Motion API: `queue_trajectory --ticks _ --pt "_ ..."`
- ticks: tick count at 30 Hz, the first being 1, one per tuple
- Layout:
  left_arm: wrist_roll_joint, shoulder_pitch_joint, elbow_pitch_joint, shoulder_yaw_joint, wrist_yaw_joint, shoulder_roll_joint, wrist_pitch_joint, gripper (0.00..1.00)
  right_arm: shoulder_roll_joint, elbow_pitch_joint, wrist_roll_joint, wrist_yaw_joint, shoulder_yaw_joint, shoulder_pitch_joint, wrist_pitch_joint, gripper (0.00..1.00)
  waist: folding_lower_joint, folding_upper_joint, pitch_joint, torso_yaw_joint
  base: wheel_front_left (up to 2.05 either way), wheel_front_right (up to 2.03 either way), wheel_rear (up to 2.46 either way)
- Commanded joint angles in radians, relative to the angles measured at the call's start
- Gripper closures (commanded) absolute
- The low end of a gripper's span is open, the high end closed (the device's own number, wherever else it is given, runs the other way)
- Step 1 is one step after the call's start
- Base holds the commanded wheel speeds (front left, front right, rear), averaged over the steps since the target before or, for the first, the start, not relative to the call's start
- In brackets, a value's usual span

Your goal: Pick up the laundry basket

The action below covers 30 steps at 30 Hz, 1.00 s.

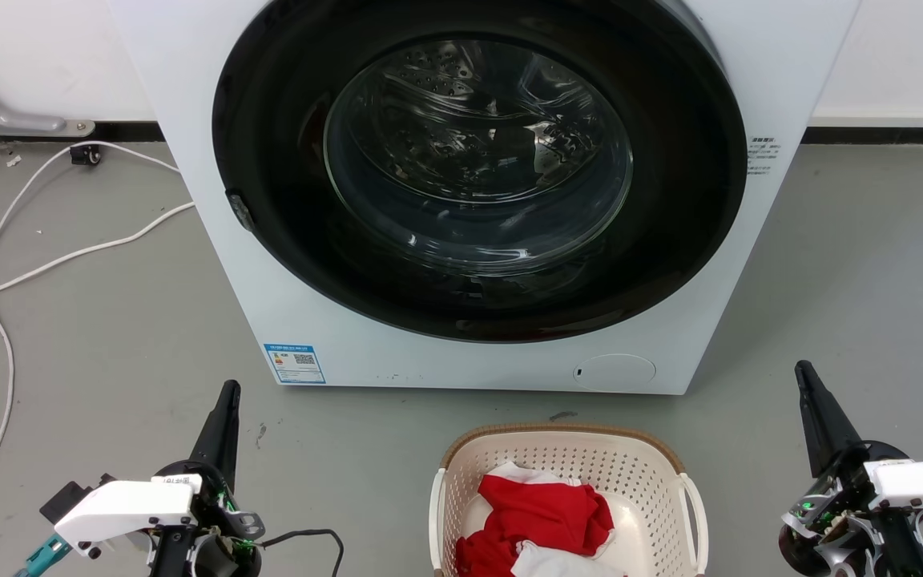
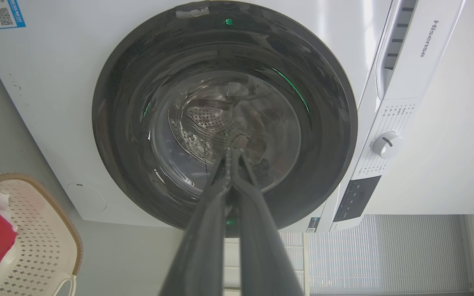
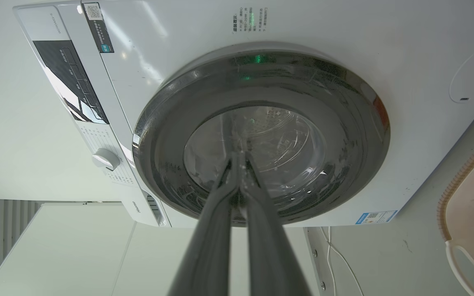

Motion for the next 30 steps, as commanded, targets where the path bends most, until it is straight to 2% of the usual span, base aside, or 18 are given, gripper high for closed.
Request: queue_trajectory --ticks 1,8,9,15,20,25,30 --pt "0.002 -0.009 0.0 0.004 -0.002 -0.001 0.003 1.0 0.003 0.001 -0.004 0.0 -0.001 -0.012 0.003 1.0 0.0 0.0 0.0 0.0 0.0 0.0 0.0" --pt "0.002 -0.009 0.0 0.004 -0.002 -0.002 0.003 1.0 0.003 0.001 -0.004 0.0 -0.001 -0.012 0.003 1.0 0.0 0.0 0.0 0.0 0.0 0.0 0.0" --pt "0.0 0.0 0.0 0.0 0.0 0.0 0.0 0.0 0.0 0.0 0.0 0.0 0.0 0.0 0.0 0.0 0.0 0.0 0.0 0.0 0.0 0.0 0.0" --pt "0.011 0.011 -0.007 -0.014 0.0 -0.001 -0.024 0.0 0.001 0.003 -0.021 0.0 0.006 0.016 -0.023 0.0 0.0 0.0 0.001 0.0 0.0 0.0 0.0" --pt "0.06 0.014 -0.018 -0.008 0.0 -0.001 -0.044 0.0 0.001 -0.012 -0.088 0.0 0.002 0.021 -0.043 0.0 0.0 0.0 0.002 0.0 0.0 0.0 0.0" --pt "0.158 0.013 -0.047 -0.007 0.008 -0.001 -0.068 0.0 0.001 -0.049 -0.203 0.0 -0.004 0.028 -0.067 0.0 0.0 0.0 0.004 0.0 0.0 0.0 0.0" --pt "0.274 0.019 -0.087 -0.023 0.037 -0.001 -0.09 0.0 0.001 -0.093 -0.342 0.0 0.007 0.039 -0.09 0.0 0.0 0.0 0.005 0.0 0.0 0.0 0.0"
